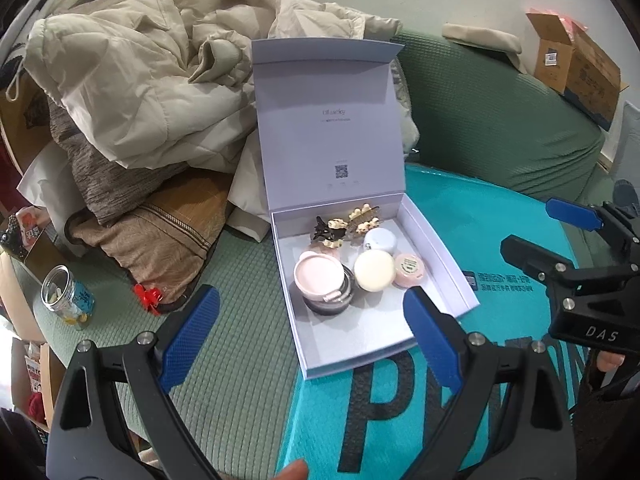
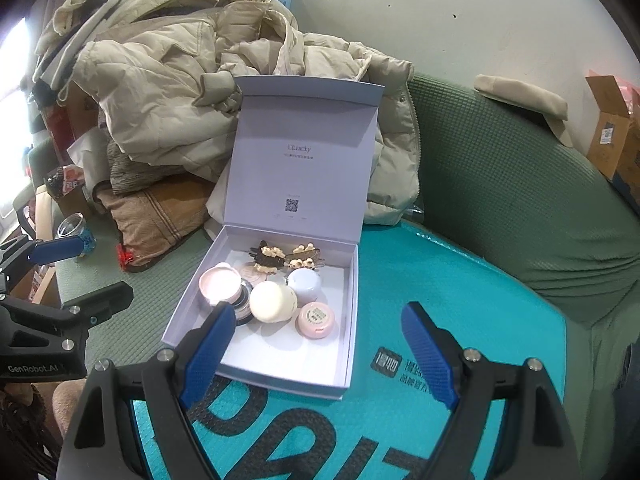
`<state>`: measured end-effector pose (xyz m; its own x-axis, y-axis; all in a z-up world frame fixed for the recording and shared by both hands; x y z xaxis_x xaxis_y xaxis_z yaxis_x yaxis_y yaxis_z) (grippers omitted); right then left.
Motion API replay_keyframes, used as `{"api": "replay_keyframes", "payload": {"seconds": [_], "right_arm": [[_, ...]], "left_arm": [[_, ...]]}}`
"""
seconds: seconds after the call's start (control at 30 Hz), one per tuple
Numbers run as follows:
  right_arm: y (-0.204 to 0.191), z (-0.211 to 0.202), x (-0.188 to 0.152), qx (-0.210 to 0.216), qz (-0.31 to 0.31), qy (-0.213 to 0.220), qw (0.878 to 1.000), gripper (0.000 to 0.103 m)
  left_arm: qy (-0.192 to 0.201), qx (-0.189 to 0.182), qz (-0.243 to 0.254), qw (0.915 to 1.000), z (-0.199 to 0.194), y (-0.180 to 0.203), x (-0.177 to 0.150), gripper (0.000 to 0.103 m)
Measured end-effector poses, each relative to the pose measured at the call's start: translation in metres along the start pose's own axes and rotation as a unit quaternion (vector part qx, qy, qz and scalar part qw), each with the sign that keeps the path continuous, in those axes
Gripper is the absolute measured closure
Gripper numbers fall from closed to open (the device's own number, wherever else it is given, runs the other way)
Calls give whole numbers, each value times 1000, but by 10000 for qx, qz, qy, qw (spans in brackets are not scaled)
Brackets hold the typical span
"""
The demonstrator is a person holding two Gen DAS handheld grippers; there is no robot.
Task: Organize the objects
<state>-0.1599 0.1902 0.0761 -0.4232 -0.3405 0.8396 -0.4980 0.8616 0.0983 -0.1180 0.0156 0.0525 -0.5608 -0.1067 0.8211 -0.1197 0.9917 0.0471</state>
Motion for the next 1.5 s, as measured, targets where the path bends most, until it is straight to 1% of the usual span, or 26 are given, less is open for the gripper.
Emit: {"api": "replay_keyframes", "payload": {"seconds": [0.27, 0.63, 0.8, 1.17, 1.5], "right_arm": [[-2, -31, -18, -68, 30, 9, 10000, 17], [-3, -50, -54, -61, 163, -188, 9997, 17], [-6, -53, -71, -1, 185, -314, 9993, 17], [-12, -63, -98, 143, 225, -412, 9988, 17], [-19, -75, -121, 144, 144, -532, 9984, 17]], "left_arm": [[85, 54, 126, 9999, -33, 8, -12, 10], [81, 38, 252, 9996, -62, 26, -41, 10], [34, 45, 191, 9998, -68, 27, -56, 10], [-47, 152, 214, 9996, -79, 30, -83, 10], [-143, 93, 73, 9998, -85, 28, -105, 10]]}}
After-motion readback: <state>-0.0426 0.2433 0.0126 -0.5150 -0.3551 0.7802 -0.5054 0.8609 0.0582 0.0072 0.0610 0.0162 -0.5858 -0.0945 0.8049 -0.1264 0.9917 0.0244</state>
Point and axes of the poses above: each gripper's, at about its wrist camera, not at the fingertips, and z roughly the way its jaws point, y to its right, x to its top, the point moved 2 cm from there along z, roughly the way its jaws point, and after that the axes turned 11 degrees about y, right-handed, at the moved point
